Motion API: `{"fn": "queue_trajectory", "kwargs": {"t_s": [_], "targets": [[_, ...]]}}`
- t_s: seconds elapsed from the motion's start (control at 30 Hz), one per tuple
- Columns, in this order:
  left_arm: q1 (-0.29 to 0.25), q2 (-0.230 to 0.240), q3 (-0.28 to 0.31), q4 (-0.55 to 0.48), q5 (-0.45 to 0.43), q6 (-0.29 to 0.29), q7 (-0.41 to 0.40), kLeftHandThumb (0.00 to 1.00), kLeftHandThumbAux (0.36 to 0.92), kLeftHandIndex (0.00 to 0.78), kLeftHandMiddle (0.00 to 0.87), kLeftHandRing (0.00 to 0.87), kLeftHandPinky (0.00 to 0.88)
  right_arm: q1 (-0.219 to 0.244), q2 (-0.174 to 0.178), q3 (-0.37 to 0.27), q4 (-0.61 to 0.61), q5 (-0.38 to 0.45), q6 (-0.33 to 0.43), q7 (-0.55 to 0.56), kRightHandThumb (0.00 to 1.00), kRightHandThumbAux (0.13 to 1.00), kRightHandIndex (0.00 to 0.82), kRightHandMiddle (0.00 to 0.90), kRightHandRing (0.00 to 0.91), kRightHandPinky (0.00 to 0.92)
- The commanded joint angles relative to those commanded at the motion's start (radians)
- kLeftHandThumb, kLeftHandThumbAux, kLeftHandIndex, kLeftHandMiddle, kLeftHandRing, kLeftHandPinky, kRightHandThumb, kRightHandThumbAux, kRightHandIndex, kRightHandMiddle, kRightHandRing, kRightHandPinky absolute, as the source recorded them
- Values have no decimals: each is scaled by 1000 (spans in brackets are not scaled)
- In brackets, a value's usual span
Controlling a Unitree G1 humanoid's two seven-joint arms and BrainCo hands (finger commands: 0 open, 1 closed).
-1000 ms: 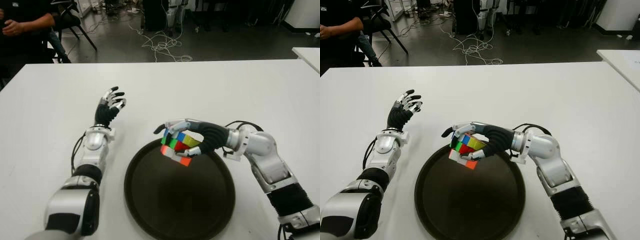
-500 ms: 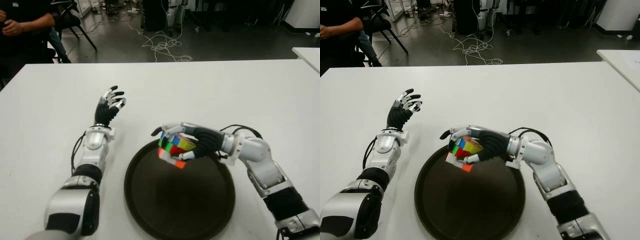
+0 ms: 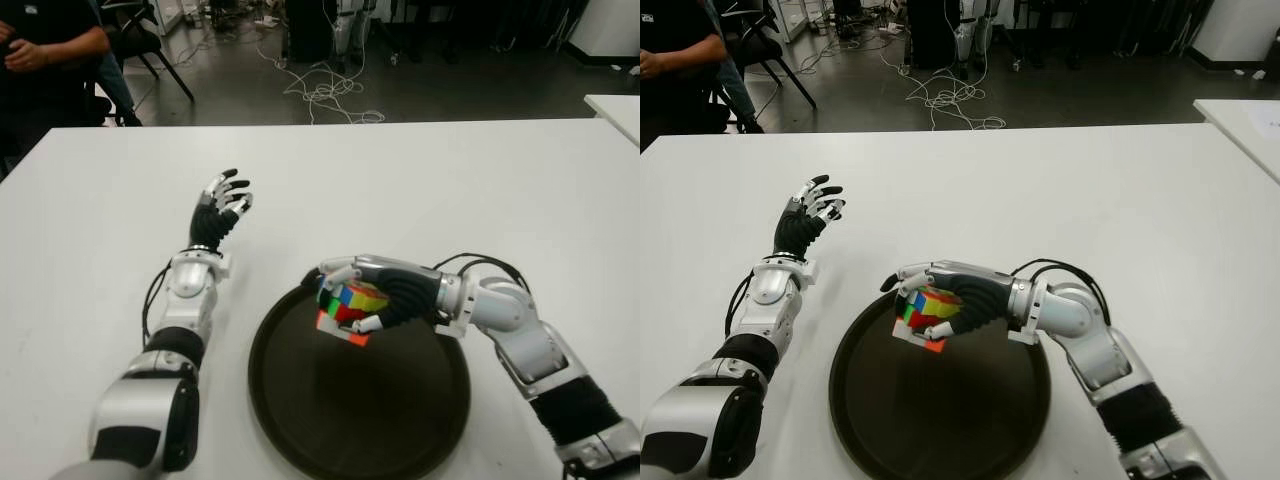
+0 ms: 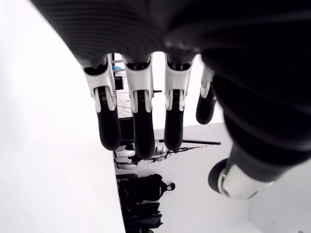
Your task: Pick up the Rubik's Cube and put it in the plate
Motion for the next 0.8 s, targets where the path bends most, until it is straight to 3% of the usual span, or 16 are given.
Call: {"fn": "queue_trajectory", "kwargs": {"t_s": [0.1, 0.27, 0.5, 0.53, 0.63, 0.67, 0.7, 0.8], "targets": [[0, 0, -1, -1, 1, 0, 1, 344, 711, 173, 267, 281, 303, -9, -18, -2, -4, -8, -14, 0, 699, 733, 419, 548, 522, 491], [3, 0, 0, -5, 0, 1, 1, 325, 687, 163, 262, 281, 302, -20, -36, 6, -2, -9, -21, 11, 812, 697, 417, 482, 468, 371], [5, -2, 0, -11, -1, 1, 0, 315, 678, 163, 265, 288, 307, -29, -66, 14, -9, -2, -13, 37, 826, 695, 414, 457, 376, 340], [6, -2, 0, -13, -1, 0, 0, 321, 680, 164, 264, 285, 305, -29, -73, 14, -15, -1, -10, 41, 766, 714, 407, 369, 320, 289], [7, -1, -1, -14, 0, 1, 1, 327, 682, 166, 263, 283, 302, -31, -83, 17, -21, -4, -8, 47, 703, 733, 399, 277, 261, 234], [7, -1, -1, -15, 1, 2, 2, 329, 680, 167, 262, 280, 299, -32, -85, 19, -23, -6, -9, 49, 450, 740, 289, 226, 219, 196], [6, 0, -3, -14, 3, 1, 4, 331, 678, 167, 261, 279, 298, -32, -91, 17, -29, -2, -8, 55, 288, 745, 218, 193, 192, 170], [7, 1, -5, -12, 8, -2, 10, 321, 663, 169, 261, 279, 295, -31, -106, 13, -48, 19, 0, 73, 94, 741, 111, 103, 114, 122]]}}
